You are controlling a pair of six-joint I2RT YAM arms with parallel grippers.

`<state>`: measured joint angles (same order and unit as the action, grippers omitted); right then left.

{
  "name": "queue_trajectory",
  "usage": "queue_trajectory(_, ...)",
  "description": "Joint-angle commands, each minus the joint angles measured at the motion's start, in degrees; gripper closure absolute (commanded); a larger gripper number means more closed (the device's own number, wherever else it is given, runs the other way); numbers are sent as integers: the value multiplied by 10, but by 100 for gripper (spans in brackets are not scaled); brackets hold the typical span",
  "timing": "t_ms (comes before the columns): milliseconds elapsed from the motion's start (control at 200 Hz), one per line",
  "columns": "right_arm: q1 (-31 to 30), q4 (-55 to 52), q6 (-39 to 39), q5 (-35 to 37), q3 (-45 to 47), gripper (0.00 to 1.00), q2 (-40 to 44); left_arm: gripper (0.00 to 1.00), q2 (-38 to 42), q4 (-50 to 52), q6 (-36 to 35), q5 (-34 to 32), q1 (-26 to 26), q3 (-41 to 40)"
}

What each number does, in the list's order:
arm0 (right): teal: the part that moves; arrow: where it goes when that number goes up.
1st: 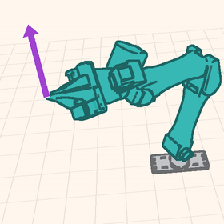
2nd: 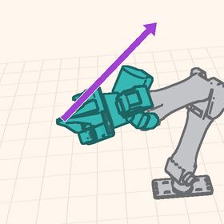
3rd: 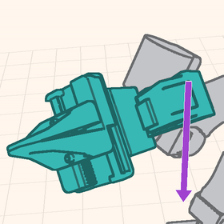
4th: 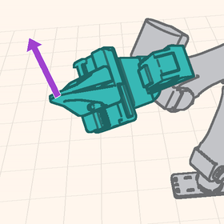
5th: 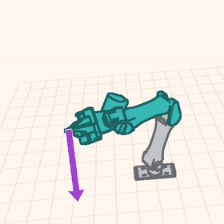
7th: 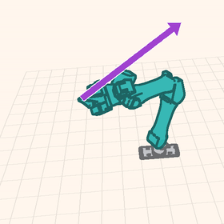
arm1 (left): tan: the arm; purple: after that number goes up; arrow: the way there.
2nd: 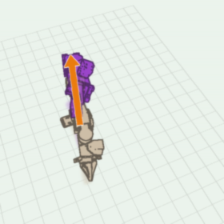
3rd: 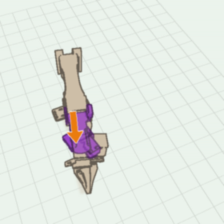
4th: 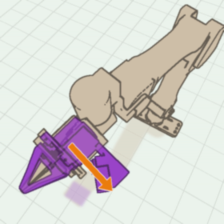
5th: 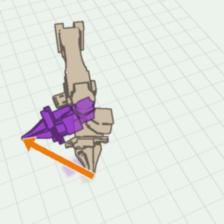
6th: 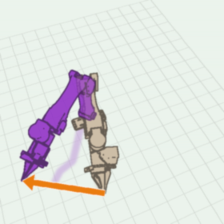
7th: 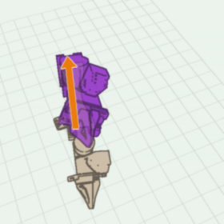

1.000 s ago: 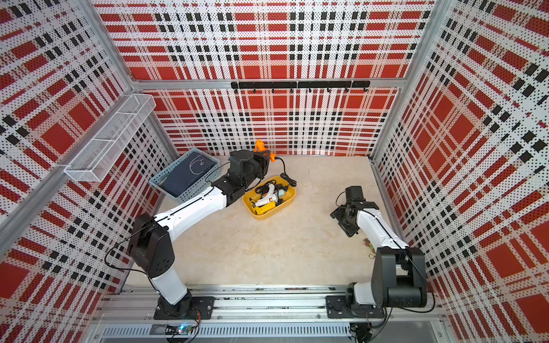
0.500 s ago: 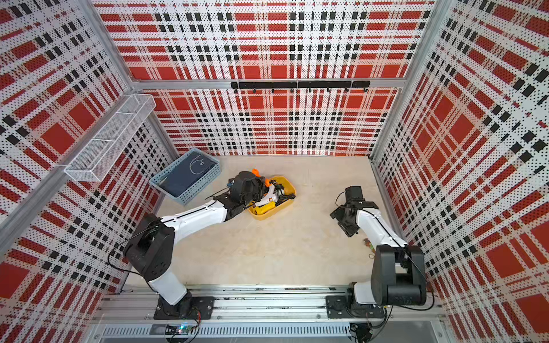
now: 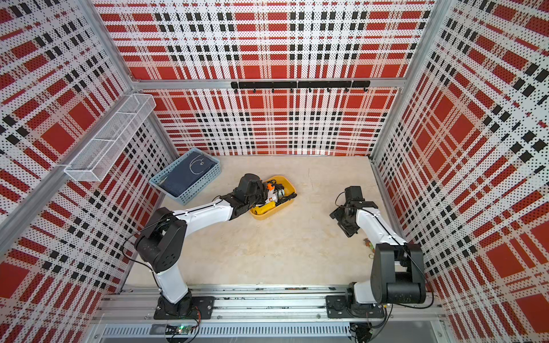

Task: Put the hot melt glue gun into the storage box
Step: Place the hot melt adhesive gun in the storage box.

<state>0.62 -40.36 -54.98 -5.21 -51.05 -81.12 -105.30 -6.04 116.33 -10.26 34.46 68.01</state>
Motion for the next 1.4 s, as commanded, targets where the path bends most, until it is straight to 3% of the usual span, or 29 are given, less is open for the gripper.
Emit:
queue_trajectory(0, 4, 4, 4, 1, -6, 26, -3, 100, -23, 3, 18, 15, -12, 19)
queue_trajectory(271, 4, -2, 7, 4, -6, 25, 4, 100, -61, 39, 15, 30, -33, 52)
queue_trajectory(481, 4, -8, 13, 2, -21, 24, 2, 82, -82, 55, 4, 50, -44, 68)
queue_trajectory(937, 4, -19, 18, -1, -45, 22, -3, 62, -107, 61, -30, 84, -48, 91)
queue_trajectory(1077, 1, -17, 27, -13, -63, 22, -11, 50, -100, 62, -42, 88, -51, 93)
queue_trajectory(1182, -18, -18, 53, -26, -106, 20, -31, 39, -85, 69, -62, 88, -56, 104)
queue_trajectory(1393, -103, -8, 104, -63, -231, 20, -101, 33, -57, 68, -75, 103, -65, 103)
